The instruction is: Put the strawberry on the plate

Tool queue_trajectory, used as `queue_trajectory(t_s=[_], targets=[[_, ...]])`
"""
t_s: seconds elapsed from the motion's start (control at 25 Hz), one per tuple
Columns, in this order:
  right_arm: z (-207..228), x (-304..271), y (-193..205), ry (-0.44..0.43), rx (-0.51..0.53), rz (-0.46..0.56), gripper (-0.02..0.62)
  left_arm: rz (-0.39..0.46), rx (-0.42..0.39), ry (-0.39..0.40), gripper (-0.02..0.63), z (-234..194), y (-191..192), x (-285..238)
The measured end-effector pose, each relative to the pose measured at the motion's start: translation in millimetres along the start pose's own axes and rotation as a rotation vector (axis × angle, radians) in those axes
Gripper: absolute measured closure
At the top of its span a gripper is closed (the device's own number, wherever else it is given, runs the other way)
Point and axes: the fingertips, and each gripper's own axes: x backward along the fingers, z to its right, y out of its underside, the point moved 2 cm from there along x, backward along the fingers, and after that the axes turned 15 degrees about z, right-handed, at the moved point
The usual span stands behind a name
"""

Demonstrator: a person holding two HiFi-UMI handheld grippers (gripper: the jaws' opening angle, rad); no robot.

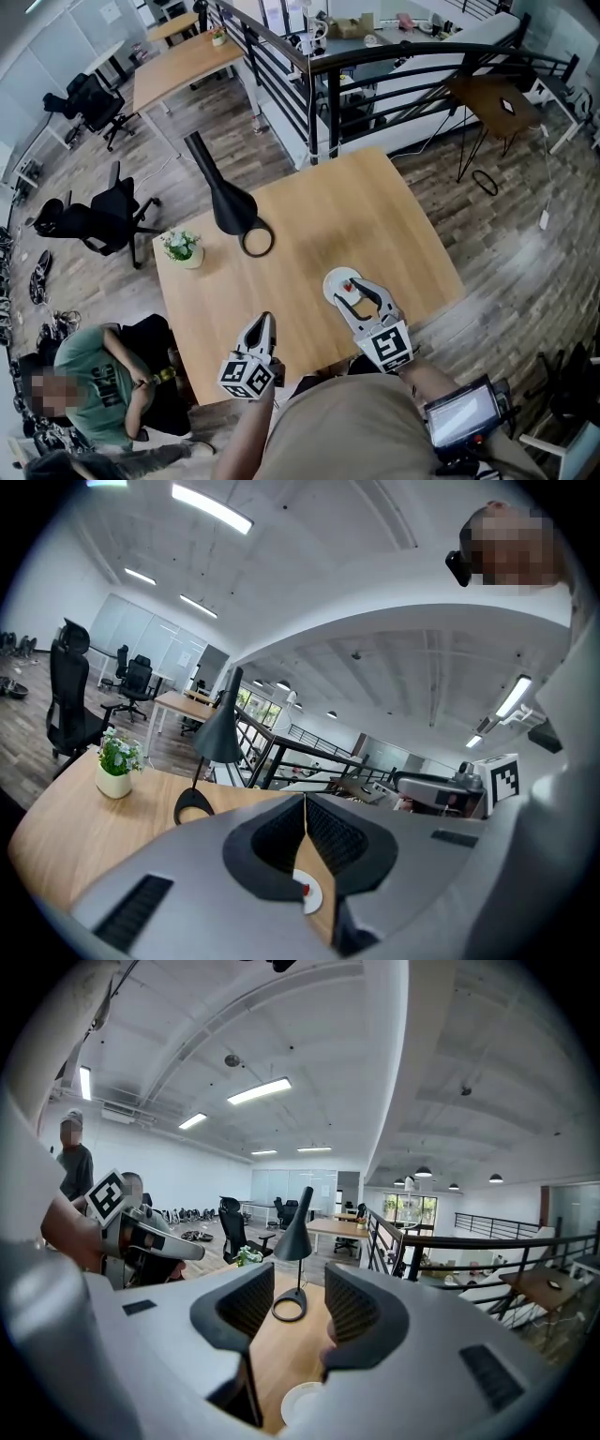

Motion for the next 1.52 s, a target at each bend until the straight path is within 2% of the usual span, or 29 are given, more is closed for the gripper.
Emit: queue_trajectory(t_s=[0.68,0.76,0.84,1.52], targets=[[5,-2,5,-0.011,0.004,-0.020,0.420,-0.007,0.006,-0.003,0.603,4,3,-5],[6,-3,7,-0.012,0.014,-0.036,0.475,-0.008,0.004,-0.002,0.603,5,0,-7],[7,-2,9,-0.016,0.016,-0.048,0.491,-0.009,0.005,-0.001,0.603,5,1,-8],[4,-1,11,-0.037,0.021,-0.054,0.491,-0.010,0.013,-0.013,0.603,6,4,-4]])
